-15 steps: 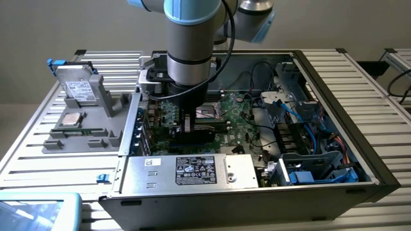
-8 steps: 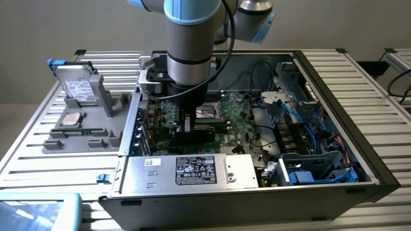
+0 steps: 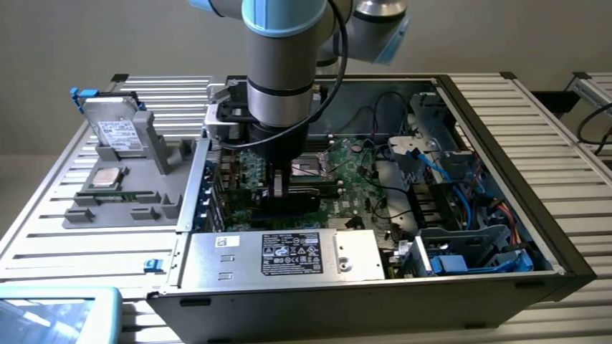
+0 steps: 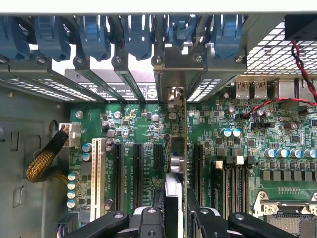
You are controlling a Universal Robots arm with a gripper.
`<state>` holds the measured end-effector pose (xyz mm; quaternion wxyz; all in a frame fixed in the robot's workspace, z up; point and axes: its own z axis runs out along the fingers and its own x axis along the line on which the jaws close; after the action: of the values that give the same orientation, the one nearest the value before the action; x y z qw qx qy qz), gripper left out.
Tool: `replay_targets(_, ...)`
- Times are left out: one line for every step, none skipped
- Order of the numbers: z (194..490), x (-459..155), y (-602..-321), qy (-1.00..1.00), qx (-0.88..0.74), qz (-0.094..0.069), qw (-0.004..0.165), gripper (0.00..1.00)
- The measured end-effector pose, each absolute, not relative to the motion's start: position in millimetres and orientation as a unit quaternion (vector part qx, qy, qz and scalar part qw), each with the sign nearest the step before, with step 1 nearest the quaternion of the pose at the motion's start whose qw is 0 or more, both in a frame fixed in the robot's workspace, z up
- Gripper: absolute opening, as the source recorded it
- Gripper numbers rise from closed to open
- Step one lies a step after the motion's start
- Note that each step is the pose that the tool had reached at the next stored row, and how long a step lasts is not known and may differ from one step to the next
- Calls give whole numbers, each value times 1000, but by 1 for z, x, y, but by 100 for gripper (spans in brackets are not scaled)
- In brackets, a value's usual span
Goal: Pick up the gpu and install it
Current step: 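Insert the gpu into the slot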
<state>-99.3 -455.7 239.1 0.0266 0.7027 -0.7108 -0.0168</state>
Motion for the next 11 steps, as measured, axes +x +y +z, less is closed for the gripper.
replay_targets(239, -99, -456, -711, 703, -17, 27, 28)
replay_targets(239, -99, -456, -711, 703, -17, 27, 28)
replay_targets(239, -99, -456, -711, 703, -17, 27, 28)
replay_targets(239, -99, -456, -711, 703, -17, 27, 28)
replay_targets(239, -99, -456, -711, 703, -17, 27, 28)
replay_targets(239, -99, -456, -711, 703, -17, 27, 28)
replay_targets(239, -99, -456, -711, 703, -17, 27, 28)
replay_targets(239, -99, -456, -711, 703, -17, 27, 28)
replay_targets(239, -99, -456, -711, 703, -17, 27, 28)
replay_targets(239, -99, -456, -711, 703, -17, 27, 28)
replay_targets(239, -99, -456, -711, 703, -17, 27, 28)
